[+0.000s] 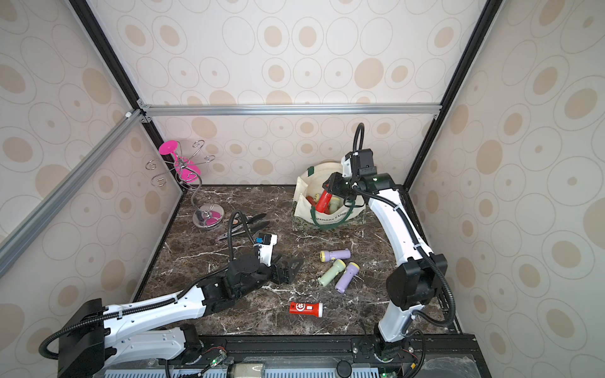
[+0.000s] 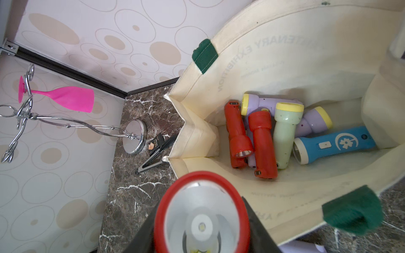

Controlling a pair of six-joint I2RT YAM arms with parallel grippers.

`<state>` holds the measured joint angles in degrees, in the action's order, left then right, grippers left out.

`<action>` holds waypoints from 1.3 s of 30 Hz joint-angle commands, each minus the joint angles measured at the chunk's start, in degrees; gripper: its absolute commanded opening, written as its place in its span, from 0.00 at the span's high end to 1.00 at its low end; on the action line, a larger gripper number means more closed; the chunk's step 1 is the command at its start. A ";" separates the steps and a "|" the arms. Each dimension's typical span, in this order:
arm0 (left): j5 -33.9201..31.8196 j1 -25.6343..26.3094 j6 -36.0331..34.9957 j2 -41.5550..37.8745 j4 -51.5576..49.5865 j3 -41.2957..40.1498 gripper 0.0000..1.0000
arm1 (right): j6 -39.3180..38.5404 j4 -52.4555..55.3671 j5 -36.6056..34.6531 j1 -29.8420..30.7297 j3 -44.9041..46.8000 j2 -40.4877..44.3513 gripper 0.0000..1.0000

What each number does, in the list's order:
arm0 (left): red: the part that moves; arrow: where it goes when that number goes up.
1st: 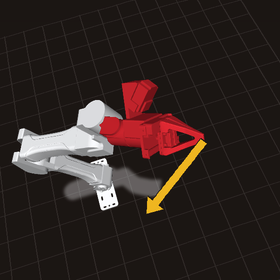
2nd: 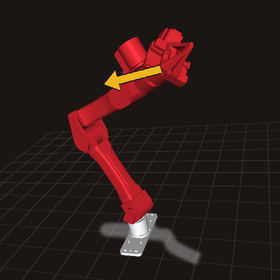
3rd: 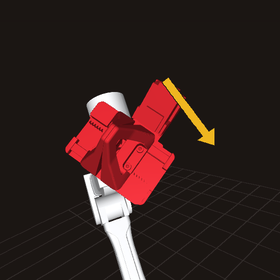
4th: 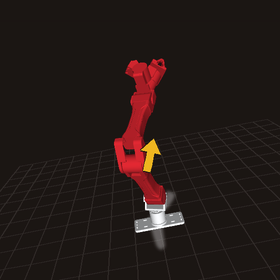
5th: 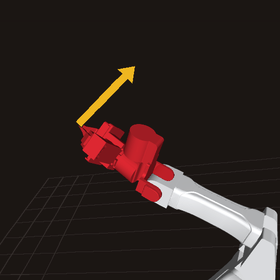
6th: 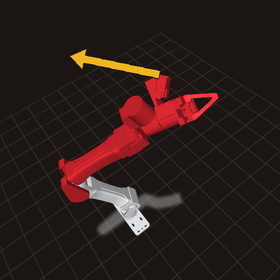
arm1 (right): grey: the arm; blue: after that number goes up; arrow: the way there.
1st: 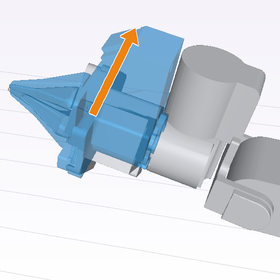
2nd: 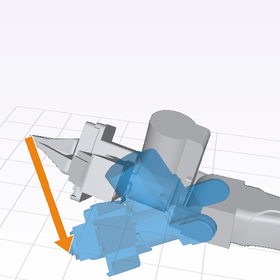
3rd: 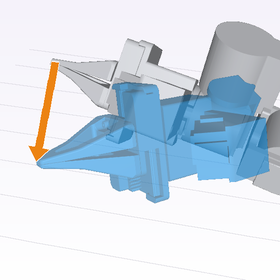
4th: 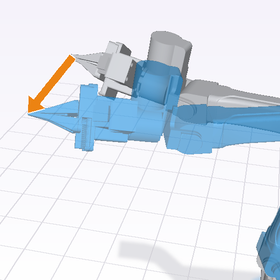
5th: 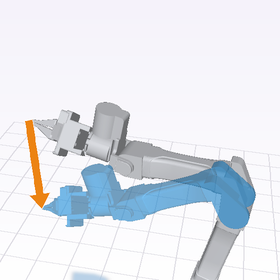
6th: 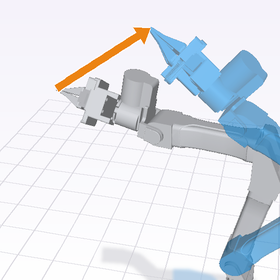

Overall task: Put the flashlights into the tote bags
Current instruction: Place the flashlight in the canvas bag.

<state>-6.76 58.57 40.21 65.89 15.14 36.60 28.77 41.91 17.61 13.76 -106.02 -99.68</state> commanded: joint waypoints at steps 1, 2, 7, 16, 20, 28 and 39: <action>-0.97 0.18 -0.42 -0.87 -0.66 -0.68 0.00 | 1.70 -2.98 -1.34 -0.39 0.46 -0.59 1.00; -0.88 0.19 -0.14 -0.85 -0.01 -1.03 0.00 | 1.95 -3.46 -1.28 -0.55 0.46 -0.84 1.00; -0.56 0.22 0.60 -0.28 2.31 -1.46 0.00 | 2.98 -3.56 -1.44 -1.95 -1.48 -2.27 1.00; 3.10 0.23 -4.07 3.28 -4.30 3.21 0.00 | 2.04 -1.07 -2.65 -3.03 -6.77 -7.79 1.00; 4.38 0.31 -5.87 4.53 -7.04 5.02 0.00 | 1.93 -0.66 -3.52 -3.04 -8.59 -10.69 1.00; 5.15 0.46 -8.46 6.78 -10.52 7.26 0.00 | -1.29 4.82 -4.62 -3.03 -15.36 -18.07 1.00; 7.11 0.76 -13.11 10.70 -15.90 11.31 0.00 | -3.45 6.87 -5.77 -2.94 -17.32 -20.17 0.63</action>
<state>-0.30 58.94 29.58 76.29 1.69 45.56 26.74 47.79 12.95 10.70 -120.70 -119.85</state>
